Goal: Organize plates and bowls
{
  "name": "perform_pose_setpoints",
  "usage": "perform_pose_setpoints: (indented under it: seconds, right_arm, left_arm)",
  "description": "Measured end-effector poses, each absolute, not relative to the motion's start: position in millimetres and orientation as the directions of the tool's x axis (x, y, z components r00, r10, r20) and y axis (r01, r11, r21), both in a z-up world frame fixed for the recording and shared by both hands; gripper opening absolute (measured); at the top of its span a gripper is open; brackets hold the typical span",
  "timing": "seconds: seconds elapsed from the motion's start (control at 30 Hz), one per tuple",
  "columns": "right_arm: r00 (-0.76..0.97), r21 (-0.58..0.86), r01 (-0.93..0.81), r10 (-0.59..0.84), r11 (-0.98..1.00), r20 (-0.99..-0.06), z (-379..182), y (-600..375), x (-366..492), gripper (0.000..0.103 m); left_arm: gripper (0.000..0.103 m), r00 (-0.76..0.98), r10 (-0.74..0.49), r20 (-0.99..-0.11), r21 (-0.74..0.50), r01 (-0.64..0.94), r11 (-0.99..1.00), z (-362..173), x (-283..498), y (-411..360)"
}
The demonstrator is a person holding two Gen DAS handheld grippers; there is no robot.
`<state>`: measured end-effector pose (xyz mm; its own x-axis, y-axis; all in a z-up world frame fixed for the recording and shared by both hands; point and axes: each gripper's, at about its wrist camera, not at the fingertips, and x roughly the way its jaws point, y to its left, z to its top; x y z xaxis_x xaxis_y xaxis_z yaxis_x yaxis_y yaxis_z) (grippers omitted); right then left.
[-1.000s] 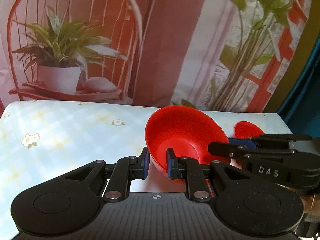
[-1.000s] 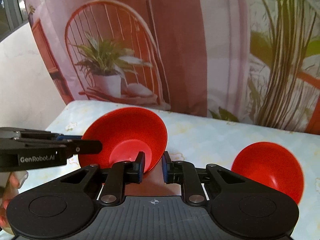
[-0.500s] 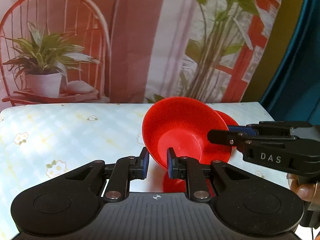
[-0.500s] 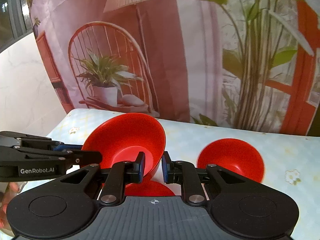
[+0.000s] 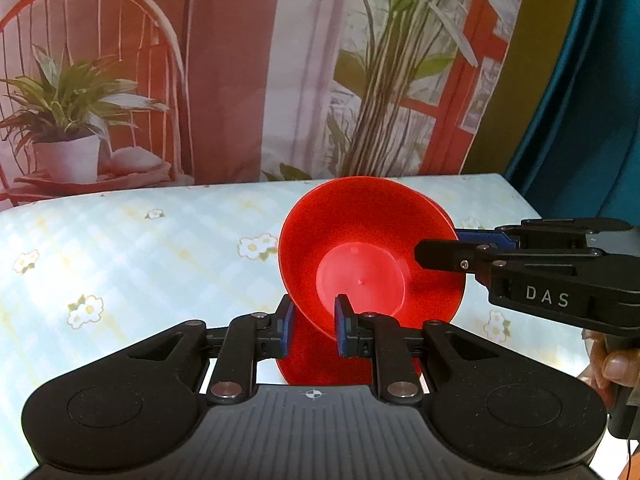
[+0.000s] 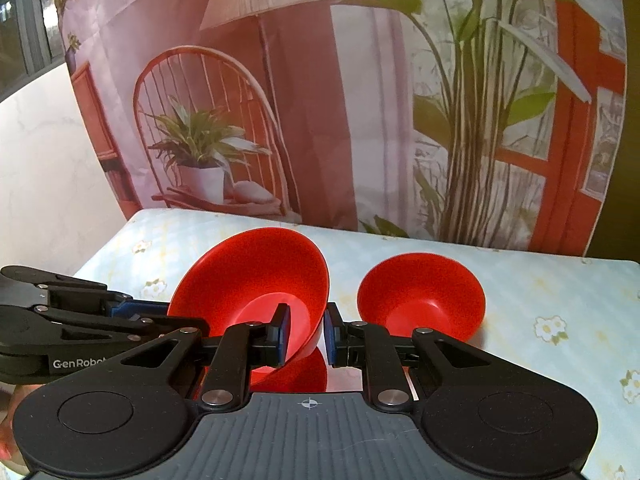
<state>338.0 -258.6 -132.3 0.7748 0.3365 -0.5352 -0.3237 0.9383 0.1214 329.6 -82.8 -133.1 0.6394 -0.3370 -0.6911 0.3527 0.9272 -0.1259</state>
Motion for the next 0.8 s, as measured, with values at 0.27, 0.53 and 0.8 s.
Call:
perform_pose_setpoints:
  seconds: [0.27, 0.53, 0.8]
  right_arm:
    - [0.758, 0.113, -0.322, 0.327, 0.940, -0.565, -146.1, -260.0, 334.3, 0.017]
    - [0.736, 0.113, -0.321, 0.323, 0.940, -0.596, -161.8, -256.4, 331.5, 0.017]
    - [0.728, 0.112, -0.323, 0.322, 0.940, -0.605, -168.5, -254.1, 329.9, 0.018]
  left_arm:
    - [0.021, 0.617, -0.320, -0.719, -0.100, 0.364, 0.926, -142.2, 325.0, -87.1]
    - [0.021, 0.595, -0.314, -0.740, -0.103, 0.360, 0.927, -153.7, 320.5, -84.8]
    - [0.021, 0.587, -0.313, -0.746, -0.112, 0.352, 0.929, -157.8, 317.9, -82.8]
